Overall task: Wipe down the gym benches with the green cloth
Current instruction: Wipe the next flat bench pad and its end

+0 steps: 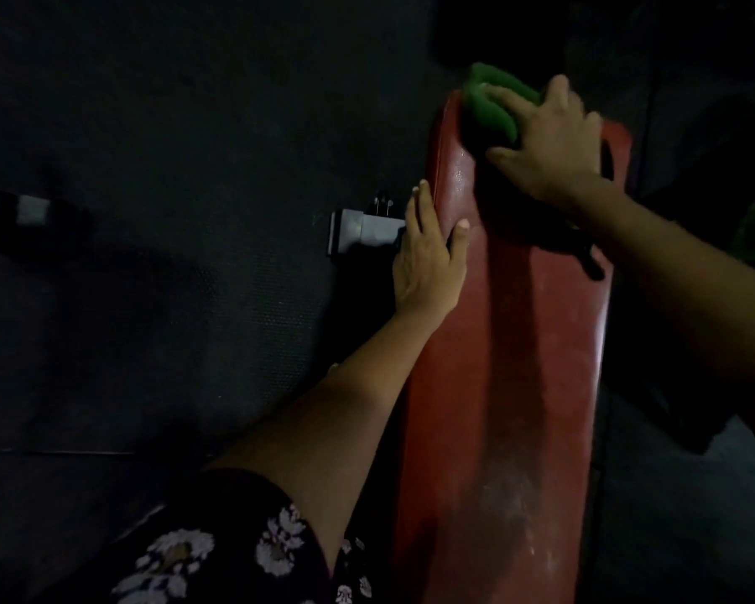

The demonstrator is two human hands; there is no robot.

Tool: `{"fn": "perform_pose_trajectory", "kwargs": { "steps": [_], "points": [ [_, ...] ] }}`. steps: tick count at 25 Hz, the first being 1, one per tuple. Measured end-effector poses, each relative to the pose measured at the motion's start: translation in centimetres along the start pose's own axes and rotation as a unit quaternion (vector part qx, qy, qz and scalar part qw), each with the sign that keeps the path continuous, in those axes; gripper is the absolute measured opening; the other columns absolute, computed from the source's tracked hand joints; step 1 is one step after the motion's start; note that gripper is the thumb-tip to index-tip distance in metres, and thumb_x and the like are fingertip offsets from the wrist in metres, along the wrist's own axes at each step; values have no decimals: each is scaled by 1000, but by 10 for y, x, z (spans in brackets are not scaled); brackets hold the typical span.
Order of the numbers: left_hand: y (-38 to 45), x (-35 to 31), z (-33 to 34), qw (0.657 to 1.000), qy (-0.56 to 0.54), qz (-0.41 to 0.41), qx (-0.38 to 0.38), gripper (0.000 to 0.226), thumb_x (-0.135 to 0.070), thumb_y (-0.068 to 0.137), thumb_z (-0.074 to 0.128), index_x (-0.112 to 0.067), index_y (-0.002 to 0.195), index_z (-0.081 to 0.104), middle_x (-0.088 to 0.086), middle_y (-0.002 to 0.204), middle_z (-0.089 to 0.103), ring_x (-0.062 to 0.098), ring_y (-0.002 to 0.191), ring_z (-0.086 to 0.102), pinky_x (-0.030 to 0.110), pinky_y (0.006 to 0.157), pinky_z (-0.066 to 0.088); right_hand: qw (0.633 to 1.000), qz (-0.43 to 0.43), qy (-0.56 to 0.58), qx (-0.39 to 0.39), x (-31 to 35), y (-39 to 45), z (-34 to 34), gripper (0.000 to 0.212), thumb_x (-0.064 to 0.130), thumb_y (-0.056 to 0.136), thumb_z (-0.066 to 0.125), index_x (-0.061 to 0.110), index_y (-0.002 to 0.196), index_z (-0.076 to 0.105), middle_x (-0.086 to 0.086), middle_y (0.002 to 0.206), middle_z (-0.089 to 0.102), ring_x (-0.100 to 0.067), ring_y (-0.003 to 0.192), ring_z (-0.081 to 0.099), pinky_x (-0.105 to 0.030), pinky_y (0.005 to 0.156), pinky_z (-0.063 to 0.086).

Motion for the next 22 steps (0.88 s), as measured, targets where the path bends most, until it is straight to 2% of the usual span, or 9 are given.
{"fn": "perform_pose_trajectory", "kwargs": {
  "steps": [3, 4, 6, 9, 12, 14, 17, 18, 22],
  "points": [
    [0, 0, 4, 1000, 16, 11, -4, 60, -37, 100, 35, -17, 151, 9, 11, 156, 18, 28, 132, 41, 34, 86, 50, 971, 199, 132, 13, -52, 3, 3, 59, 43, 87, 53, 37, 142, 35, -20, 136, 33, -44, 120, 44, -49, 103, 36],
    [0, -1, 3, 1000, 18, 15, -12, 58, -36, 101, 34, -18, 151, 10, 10, 156, 19, 27, 129, 44, 31, 82, 50, 963, 227, 141, 16, -59, 3, 3, 60, 44, 86, 53, 35, 142, 36, -20, 137, 33, -44, 120, 44, -49, 103, 37],
    [3, 1, 0, 999, 18, 6, -27, 53, -33, 102, 31, -21, 151, 12, 7, 156, 21, 26, 125, 50, 30, 77, 48, 970, 213, 114, -4, -43, 3, 4, 61, 48, 86, 51, 28, 142, 37, -21, 137, 34, -44, 118, 45, -50, 101, 37],
    [3, 5, 1, 999, -30, -2, -39, 49, -31, 103, 27, -21, 150, 16, 6, 155, 25, 24, 132, 40, 33, 98, 40, 994, 78, 68, -28, 13, 0, 11, 63, 60, 89, 40, 30, 144, 31, -19, 138, 34, -39, 118, 45, -47, 98, 34],
    [5, 6, 6, 997, -43, 26, -56, 60, -43, 96, 17, -17, 149, 20, 6, 154, 27, 20, 134, 37, 23, 104, 29, 998, -30, 35, -42, 15, 5, 11, 57, 55, 92, 39, 35, 145, 28, -18, 135, 35, -37, 110, 48, -45, 90, 39],
    [8, 10, 8, 997, -26, 30, -60, 63, -45, 93, 13, -16, 149, 19, 7, 153, 28, 20, 133, 38, 26, 105, 29, 998, 19, 45, -42, -25, 13, 11, 55, 53, 93, 42, 33, 143, 34, -20, 134, 35, -40, 109, 49, -47, 90, 41],
    [10, 13, 11, 998, -25, 26, -59, 64, -45, 93, 13, -15, 149, 18, 8, 153, 28, 13, 133, 35, 24, 105, 27, 959, 235, 154, -37, -78, 11, 14, 57, 53, 92, 43, 28, 142, 38, -20, 142, 31, -41, 118, 46, -47, 98, 38],
    [10, 14, 12, 998, -26, 24, -56, 63, -44, 93, 13, -15, 149, 18, 8, 153, 28, 9, 131, 34, 23, 104, 26, 951, 263, 158, -40, -79, 4, 18, 59, 54, 91, 44, 28, 143, 38, -20, 142, 31, -39, 120, 44, -48, 100, 36],
    [9, 8, 10, 998, -41, 17, -48, 47, -24, 103, 26, -14, 149, 19, 10, 154, 26, 18, 134, 36, 16, 100, 26, 974, 190, 110, -63, -27, -37, 35, 60, 54, 88, 46, 34, 144, 33, -17, 134, 36, -36, 117, 41, -47, 96, 32]
  ]
}}
Point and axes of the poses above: each hand's wrist, its own y-axis towards the middle knuckle, its own z-axis out of the palm, x = y × z, the point moved 1 cm from there along y, towards the middle knuckle
